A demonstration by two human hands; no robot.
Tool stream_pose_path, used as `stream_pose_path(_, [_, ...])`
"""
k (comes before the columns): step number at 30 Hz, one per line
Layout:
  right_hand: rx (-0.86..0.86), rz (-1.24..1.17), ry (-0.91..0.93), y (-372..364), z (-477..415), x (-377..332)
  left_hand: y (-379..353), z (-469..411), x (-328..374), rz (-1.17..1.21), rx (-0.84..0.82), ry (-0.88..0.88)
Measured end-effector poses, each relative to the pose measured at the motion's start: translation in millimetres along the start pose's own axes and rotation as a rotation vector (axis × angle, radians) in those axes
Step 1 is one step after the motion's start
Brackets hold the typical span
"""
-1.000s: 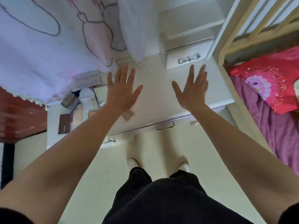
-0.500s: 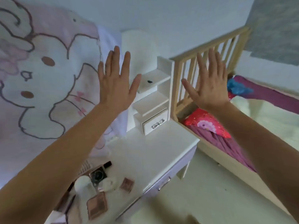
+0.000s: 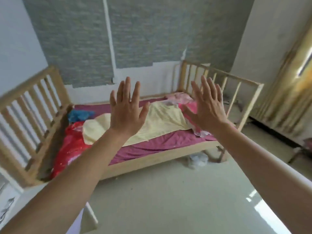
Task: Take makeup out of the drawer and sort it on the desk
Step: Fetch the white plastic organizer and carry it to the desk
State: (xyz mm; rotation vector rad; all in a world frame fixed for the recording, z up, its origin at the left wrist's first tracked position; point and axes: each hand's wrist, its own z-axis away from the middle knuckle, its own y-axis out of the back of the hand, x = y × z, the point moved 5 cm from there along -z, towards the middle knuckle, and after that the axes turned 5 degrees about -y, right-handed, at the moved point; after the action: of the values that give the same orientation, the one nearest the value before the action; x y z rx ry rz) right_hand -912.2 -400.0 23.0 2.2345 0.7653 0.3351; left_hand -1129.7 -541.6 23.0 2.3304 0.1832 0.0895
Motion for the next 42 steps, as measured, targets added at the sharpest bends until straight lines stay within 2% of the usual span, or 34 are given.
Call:
stream_pose_path(5, [0.068,0.127,-0.215,86,63,172,-32,-53,182,0.15,0.002,-0.239])
stream_pose_path(13, [-0.023,0.409,-0.556,185,253,447,-112,-65,517,0.469,-0.067,-0.426])
stream_pose_path(16, [-0.042,0.487,-0.705,226,314,531,-130,-60,624,0.528,-0.098,-0.56])
stream_pose_path(20, [-0.045,0.548,-0.817,253,363,623,-159,-73,743,0.606,-0.119,-0.673])
stream_pose_path(28, [-0.145,0.622,-1.005,210,431,784,-282,-88,956,0.771,-0.239,-0.877])
stream_pose_path(31, [-0.168,0.655,-1.169,217,445,851,-316,-115,1031,0.854,-0.292,-0.919])
stream_pose_path(37, [-0.074,0.774,-1.39,268,476,956,-334,-164,1185,0.944,-0.289,-1.068])
stream_pose_path(42, [-0.028,0.792,-1.56,287,539,1028,-364,-158,1311,0.96,-0.397,-1.175])
